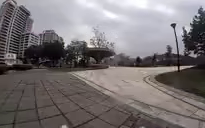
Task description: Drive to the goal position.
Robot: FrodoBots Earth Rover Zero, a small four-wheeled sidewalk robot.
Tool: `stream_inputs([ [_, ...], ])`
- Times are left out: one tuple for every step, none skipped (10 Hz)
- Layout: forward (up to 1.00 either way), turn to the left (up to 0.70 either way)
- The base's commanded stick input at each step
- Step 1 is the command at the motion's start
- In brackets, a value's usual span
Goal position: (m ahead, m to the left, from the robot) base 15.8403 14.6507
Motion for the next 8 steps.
stream_inputs([
  [0.70, 0.00],
  [0.70, 0.12],
  [0.70, 0.35],
  [0.70, 0.35],
  [0.70, 0.35],
  [0.70, 0.35],
  [0.70, 0.35],
  [0.70, 0.35],
])
